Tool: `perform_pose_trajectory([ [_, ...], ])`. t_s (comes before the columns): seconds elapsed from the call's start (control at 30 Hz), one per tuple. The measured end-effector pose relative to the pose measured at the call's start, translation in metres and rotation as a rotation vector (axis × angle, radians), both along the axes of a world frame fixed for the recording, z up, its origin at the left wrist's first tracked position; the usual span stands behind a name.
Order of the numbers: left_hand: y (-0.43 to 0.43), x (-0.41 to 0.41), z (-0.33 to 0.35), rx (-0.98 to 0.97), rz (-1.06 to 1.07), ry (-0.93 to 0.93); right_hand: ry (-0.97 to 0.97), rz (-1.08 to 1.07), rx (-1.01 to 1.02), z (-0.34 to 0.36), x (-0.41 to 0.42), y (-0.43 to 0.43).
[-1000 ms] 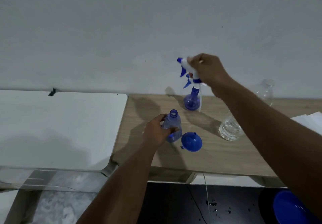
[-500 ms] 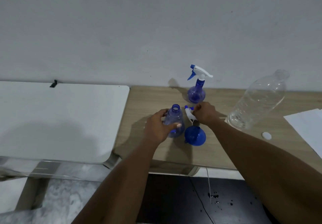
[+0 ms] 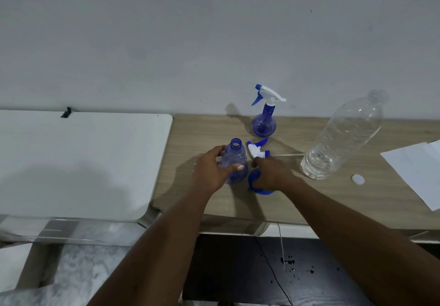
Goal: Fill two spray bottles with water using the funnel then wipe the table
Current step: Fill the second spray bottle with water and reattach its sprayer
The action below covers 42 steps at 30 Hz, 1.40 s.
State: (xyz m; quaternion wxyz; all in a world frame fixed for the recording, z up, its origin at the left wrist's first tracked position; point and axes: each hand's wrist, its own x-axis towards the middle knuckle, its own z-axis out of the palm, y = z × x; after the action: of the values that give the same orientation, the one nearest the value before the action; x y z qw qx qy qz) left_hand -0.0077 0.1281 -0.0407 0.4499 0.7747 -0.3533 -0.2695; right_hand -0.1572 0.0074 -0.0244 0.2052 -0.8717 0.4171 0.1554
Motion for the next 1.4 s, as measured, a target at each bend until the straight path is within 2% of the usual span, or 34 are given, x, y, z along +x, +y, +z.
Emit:
perform_pose_trajectory([
  [0.2,0.001,-0.001,0.000,0.011,-0.006,-0.016,0.048,-0.032,-0.112,-0.022,-0.008,0.005],
  [0.3,0.002,0.000,0.000,0.010,-0.008,-0.008,0.008,-0.057,-0.066,-0.014,-0.010,-0.011],
  [0.43,0.002,0.000,-0.001,0.009,0.000,-0.015,-0.400,-0.285,0.138,0.037,-0.009,-0.033],
  [0.53,0.001,0.001,-0.002,0.024,-0.015,-0.031,-0.749,-0.336,0.277,0.077,-0.001,-0.036],
  [0.63,0.000,0.002,0.000,0.052,-0.023,-0.013,-0.958,-0.308,0.210,0.098,0.014,-0.021],
  [0.73,-0.001,0.001,0.002,0.053,-0.017,-0.004,-1.089,-0.275,0.161,0.099,0.027,0.001],
  [1.13,-0.001,0.000,-0.002,0.105,-0.013,0.004,-1.290,-0.204,-0.002,0.067,0.032,0.020],
  [1.4,-0.004,0.002,-0.005,0.110,-0.009,0.013,-1.145,-0.053,-0.113,0.046,0.019,0.020],
])
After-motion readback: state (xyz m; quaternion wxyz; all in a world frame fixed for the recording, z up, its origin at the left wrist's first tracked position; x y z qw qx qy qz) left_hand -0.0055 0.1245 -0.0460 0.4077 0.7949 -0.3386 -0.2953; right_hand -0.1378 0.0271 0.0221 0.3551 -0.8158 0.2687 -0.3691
